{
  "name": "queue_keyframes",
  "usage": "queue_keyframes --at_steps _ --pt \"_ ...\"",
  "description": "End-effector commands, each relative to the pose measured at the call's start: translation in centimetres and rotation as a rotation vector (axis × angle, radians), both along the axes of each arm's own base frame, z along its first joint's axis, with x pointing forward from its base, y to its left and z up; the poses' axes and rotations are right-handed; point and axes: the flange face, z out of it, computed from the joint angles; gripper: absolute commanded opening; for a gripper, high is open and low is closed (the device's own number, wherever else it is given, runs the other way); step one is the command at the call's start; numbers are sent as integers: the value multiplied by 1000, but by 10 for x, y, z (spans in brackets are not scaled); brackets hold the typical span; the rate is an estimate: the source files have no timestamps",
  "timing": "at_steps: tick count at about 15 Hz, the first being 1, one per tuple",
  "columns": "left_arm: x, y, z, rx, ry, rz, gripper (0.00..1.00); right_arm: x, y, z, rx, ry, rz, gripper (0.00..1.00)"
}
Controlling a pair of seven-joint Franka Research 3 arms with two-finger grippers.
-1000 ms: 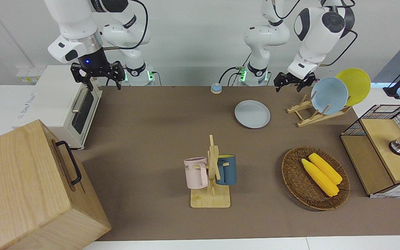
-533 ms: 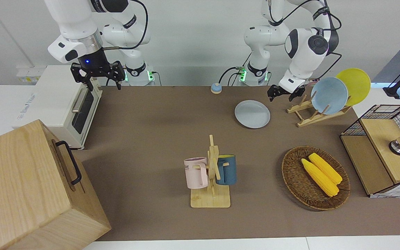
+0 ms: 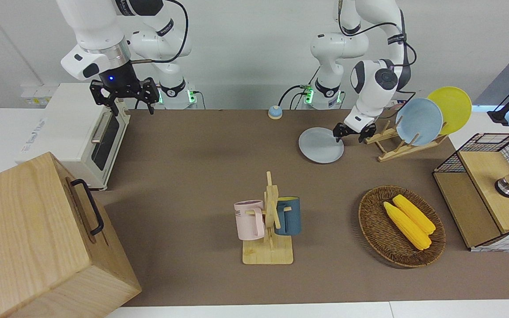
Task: Pick gray plate from table and place it on lower plate rack with left arm
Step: 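Move the left gripper to the rim of the gray plate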
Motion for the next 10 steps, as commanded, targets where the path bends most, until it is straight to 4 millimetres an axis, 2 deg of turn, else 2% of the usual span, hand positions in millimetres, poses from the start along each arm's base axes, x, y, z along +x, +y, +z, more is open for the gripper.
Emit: queue_keyframes --at_steps 1,10 --pt "0 -2 -18 -13 -3 -10 995 1 -2 3 -1 5 -17 983" --pt "-2 -5 -30 -14 1 -16 989 1 -2 3 -1 4 -16 983"
